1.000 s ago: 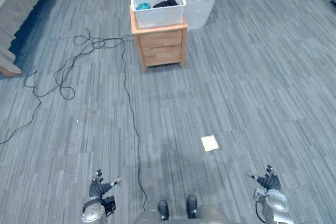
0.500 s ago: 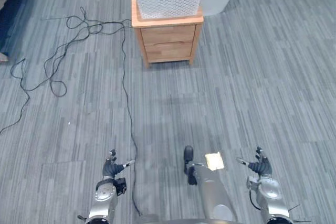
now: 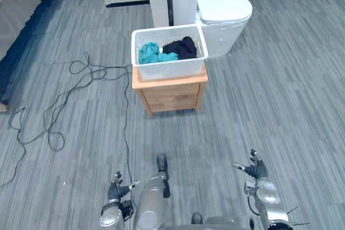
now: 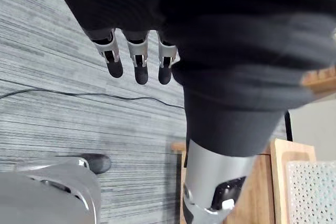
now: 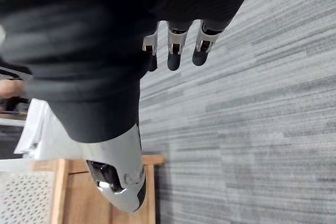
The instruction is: Pick up the laundry basket with both hands and put the clothes into the washing machine.
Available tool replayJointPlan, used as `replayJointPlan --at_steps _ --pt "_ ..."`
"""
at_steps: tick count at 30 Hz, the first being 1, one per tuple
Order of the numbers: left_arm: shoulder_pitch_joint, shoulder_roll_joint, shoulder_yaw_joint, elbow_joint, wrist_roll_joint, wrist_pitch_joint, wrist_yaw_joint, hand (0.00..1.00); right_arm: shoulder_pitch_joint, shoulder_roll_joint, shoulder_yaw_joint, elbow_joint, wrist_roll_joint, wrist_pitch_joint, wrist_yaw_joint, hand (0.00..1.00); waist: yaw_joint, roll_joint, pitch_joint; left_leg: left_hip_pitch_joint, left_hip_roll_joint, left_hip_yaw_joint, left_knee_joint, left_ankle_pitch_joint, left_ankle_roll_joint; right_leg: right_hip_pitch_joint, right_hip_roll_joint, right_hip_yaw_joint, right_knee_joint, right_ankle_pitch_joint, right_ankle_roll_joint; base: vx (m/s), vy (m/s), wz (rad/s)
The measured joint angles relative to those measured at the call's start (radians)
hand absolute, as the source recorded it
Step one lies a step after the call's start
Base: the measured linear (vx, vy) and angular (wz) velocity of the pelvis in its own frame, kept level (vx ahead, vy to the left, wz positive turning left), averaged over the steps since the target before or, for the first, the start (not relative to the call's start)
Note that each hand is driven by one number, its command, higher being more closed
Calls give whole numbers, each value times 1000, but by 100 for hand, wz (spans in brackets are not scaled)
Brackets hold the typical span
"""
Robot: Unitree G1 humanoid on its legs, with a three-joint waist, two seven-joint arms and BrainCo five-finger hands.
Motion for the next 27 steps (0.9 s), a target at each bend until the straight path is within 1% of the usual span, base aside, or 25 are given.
replayJointPlan --at_steps 1,2,3,4,6,7,8,9,10,11,12,13,14,15,16,17,18,19,20,21,22,23,24,25,27 --pt "-4 2 -3 7 0 2 0 0 -2 1 1 0 0 1 0 0 -13 1 0 25 -6 3 18 -29 9 -32 -19 -10 89 -3 -7 673 196 -2" --pt "-5 8 -20 6 0 2 3 0 2 2 16 2 0 2 0 0 -16 8 5 103 -8 9 29 -78 18 -78 -41 -26 177 -15 -54 650 181 -11" --pt "-7 12 -21 6 0 2 3 0 1 3 25 2 -1 0 0 0 -17 10 6 142 -7 10 20 -91 21 -94 -41 -32 180 -20 -71 713 176 -20" --pt "-17 23 -20 4 0 -1 3 0 -2 3 39 -2 -2 -3 1 0 -19 19 8 213 -5 9 -9 -108 28 -130 -35 -41 148 -29 -86 642 124 -1" --pt "-30 31 -20 5 0 -7 1 0 -16 3 40 -12 -3 -4 1 0 -35 27 10 287 5 -5 -55 -125 21 -196 -8 -68 42 -32 -84 465 37 15" --pt "-38 35 -20 10 0 -5 0 0 -21 0 35 -12 -2 -3 1 0 -42 35 16 320 13 -9 -78 -125 21 -234 14 -79 -86 -31 -85 424 -21 22" --pt "-38 36 -19 15 0 -5 0 0 -20 -3 32 -12 -2 -3 1 0 -46 35 16 350 16 -11 -95 -125 21 -252 31 -82 -230 -21 -88 418 -38 24" --pt "-38 44 -19 19 0 -4 0 0 -21 -4 30 -12 -2 -3 1 0 -49 35 16 366 16 -13 -103 -128 16 -254 38 -82 -313 -1 -90 420 -62 36" --pt "-33 44 -20 25 1 -3 -1 0 -13 -5 27 -12 -2 -3 1 0 -58 26 11 392 11 -18 -106 -147 -18 -235 59 -77 -498 106 -104 424 -76 51" --pt "-28 45 -19 29 2 -2 -1 0 16 -6 22 -12 -2 -3 0 0 -58 13 5 413 -1 -38 -100 -186 -72 -226 62 -48 -584 295 -147 496 -111 55" --pt "-39 23 -18 50 4 0 -1 0 19 -17 7 1 -2 1 0 0 -56 47 6 425 22 -61 -88 -206 -84 -221 69 -65 -546 268 -152 408 -113 45" --pt "-33 15 -17 48 11 -1 -2 0 26 -16 4 -1 0 3 0 0 -54 54 0 409 35 -64 -44 -207 -94 -212 66 -81 -548 234 -154 388 -161 34" --pt "-33 3 -10 47 12 -1 -2 0 32 -16 5 -12 0 3 0 0 -57 60 4 366 50 -63 50 -210 -113 -201 67 -91 -551 213 -152 370 -197 39" --pt "-32 -22 15 47 12 0 -2 0 48 -11 6 -40 0 4 0 0 -56 71 13 296 91 -48 233 -197 -139 -161 80 -106 -567 192 -166 353 -202 32" --pt "-28 -32 23 46 11 0 -2 0 60 -6 7 -58 0 5 -1 0 -52 77 16 256 123 -32 336 -185 -159 -132 91 -112 -579 181 -174 327 -176 9" --pt "-10 -45 30 41 11 0 -3 0 83 6 9 -90 2 5 -2 0 -37 80 17 223 185 7 460 -197 -162 -78 109 -116 -592 162 -190 327 -132 -16" --pt "-1 -51 30 41 11 1 -3 0 101 17 10 -122 5 3 -4 0 -25 73 14 202 216 27 489 -209 -141 -47 113 -112 -596 144 -194 310 -116 -20" --pt "5 -53 30 39 11 1 -3 0 107 21 9 -134 9 2 -5 0 -23 66 9 189 224 32 479 -215 -132 -41 112 -112 -602 138 -192 275 -78 -18" --pt "12 -56 30 23 11 2 -3 0 110 23 9 -153 11 2 -12 0 -16 64 4 163 224 34 412 -223 -117 -26 112 -102 -617 133 -191 262 -20 -19" --pt "11 -57 32 9 10 1 -3 0 110 24 4 -171 11 2 -21 0 -4 72 -2 150 220 24 310 -223 -118 -18 110 -95 -627 133 -188 315 35 -22" --pt "12 -59 36 7 9 1 -3 0 109 24 -3 -176 10 2 -21 0 -4 76 -5 150 213 19 240 -218 -124 -17 111 -95 -627 134 -185 324 102 -21" --pt "13 -68 51 7 1 1 -2 0 113 25 -14 -196 10 3 -23 0 -5 90 -13 169 197 7 69 -164 -146 -15 115 -97 -627 127 -168 301 138 -15" --pt "14 -75 66 8 -4 2 -2 0 125 36 -33 -223 10 3 -24 0 -4 94 -24 190 184 -2 -21 -99 -148 -9 116 -93 -626 112 -142 257 115 -10" --pt "18 -76 75 6 -11 1 -2 0 134 46 -35 -235 10 4 -25 0 -5 84 -31 206 176 0 -41 -88 -145 -4 106 -90 -631 115 -134 246 117 1" --pt "36 -80 97 -16 -21 0 -2 0 189 56 -35 -335 9 0 -24 0 -3 64 -48 259 136 15 -106 -88 -144 34 74 -81 -667 105 -115 200 117 1"
